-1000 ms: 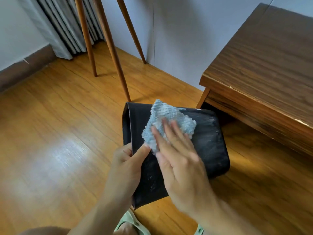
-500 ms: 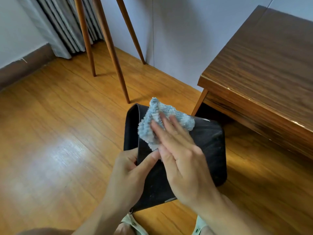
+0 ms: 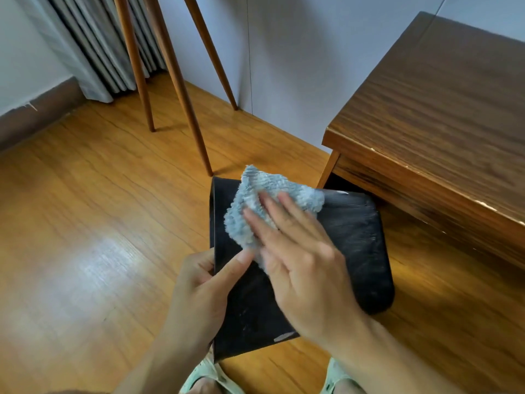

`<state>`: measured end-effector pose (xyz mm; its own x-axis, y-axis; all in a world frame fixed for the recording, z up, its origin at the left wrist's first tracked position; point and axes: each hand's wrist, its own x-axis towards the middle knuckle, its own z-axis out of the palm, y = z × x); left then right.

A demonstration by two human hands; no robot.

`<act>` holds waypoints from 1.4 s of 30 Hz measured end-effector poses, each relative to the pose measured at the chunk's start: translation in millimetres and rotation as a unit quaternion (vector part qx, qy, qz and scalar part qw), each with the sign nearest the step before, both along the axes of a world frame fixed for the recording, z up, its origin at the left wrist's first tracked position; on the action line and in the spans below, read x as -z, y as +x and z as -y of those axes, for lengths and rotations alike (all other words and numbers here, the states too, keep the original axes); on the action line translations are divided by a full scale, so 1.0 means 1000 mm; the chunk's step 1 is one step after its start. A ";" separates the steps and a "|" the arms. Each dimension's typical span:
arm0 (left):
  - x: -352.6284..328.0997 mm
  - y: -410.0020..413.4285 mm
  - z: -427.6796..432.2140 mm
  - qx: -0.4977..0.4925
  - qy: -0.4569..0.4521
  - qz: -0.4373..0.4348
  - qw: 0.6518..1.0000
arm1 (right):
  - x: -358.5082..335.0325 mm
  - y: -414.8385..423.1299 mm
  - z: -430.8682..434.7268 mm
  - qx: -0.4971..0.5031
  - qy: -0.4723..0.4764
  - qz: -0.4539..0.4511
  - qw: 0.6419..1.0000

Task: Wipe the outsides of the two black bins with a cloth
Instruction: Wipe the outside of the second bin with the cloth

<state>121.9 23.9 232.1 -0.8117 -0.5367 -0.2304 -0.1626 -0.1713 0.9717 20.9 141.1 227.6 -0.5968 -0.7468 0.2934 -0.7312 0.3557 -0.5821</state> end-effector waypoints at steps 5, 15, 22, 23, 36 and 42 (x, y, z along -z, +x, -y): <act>-0.002 0.004 0.000 0.034 -0.079 0.014 0.996 | 0.000 -0.066 -0.027 0.230 0.076 0.069 0.968; 0.001 0.005 -0.012 0.056 -0.086 -0.021 0.995 | -0.007 -0.008 -0.008 0.041 -0.018 0.043 0.998; -0.012 0.008 0.005 0.034 -0.158 -0.035 0.986 | -0.003 -0.070 -0.043 0.269 0.037 0.188 0.944; -0.013 0.007 0.006 0.026 -0.157 -0.040 0.986 | -0.003 -0.072 -0.043 0.282 0.032 0.206 0.936; -0.027 0.001 0.017 0.000 0.013 -0.034 0.999 | -0.003 -0.071 -0.036 0.265 -0.158 0.336 0.890; -0.032 -0.006 0.021 -0.160 0.191 0.057 0.967 | 0.008 -0.057 -0.029 0.230 -0.125 0.332 0.906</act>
